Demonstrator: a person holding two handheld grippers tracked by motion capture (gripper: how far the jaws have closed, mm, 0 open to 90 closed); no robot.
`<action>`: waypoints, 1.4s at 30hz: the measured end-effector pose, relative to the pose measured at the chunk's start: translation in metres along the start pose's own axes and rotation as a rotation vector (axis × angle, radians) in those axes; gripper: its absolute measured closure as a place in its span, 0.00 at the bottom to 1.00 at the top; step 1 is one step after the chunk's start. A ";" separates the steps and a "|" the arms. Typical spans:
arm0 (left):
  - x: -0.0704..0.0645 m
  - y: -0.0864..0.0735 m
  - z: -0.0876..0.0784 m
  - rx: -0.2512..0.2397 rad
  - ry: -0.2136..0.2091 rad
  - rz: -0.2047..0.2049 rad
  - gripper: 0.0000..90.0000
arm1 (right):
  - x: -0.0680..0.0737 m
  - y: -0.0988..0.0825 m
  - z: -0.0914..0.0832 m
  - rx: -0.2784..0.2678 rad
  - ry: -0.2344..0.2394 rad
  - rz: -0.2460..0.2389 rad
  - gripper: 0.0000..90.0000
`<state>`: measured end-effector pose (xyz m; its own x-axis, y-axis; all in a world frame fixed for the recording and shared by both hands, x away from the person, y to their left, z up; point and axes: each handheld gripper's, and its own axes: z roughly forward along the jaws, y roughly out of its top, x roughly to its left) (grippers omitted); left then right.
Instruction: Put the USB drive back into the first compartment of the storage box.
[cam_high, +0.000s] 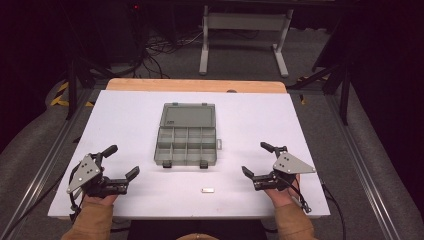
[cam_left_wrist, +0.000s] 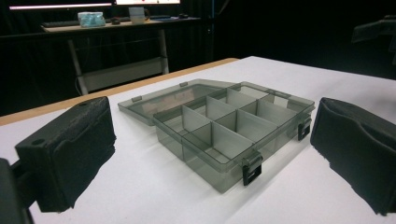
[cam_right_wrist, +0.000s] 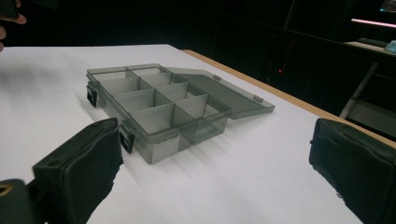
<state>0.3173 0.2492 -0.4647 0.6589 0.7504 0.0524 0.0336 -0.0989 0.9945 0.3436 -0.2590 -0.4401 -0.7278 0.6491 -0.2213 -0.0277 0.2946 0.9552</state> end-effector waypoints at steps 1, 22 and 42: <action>0.000 0.000 0.000 0.003 -0.001 0.001 0.01 | 0.000 0.000 -0.001 -0.001 -0.002 0.004 0.03; 0.000 0.000 0.000 0.019 -0.004 -0.002 0.02 | 0.000 0.004 0.001 0.011 0.029 0.040 0.05; 0.002 0.000 -0.001 0.021 -0.006 -0.004 0.02 | 0.014 0.047 0.047 0.053 0.198 -0.028 0.07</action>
<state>0.3179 0.2508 -0.4647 0.6633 0.7468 0.0477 0.0522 -0.1098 0.9926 0.3644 -0.2026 -0.4079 -0.8476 0.4913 -0.2002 -0.0181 0.3504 0.9364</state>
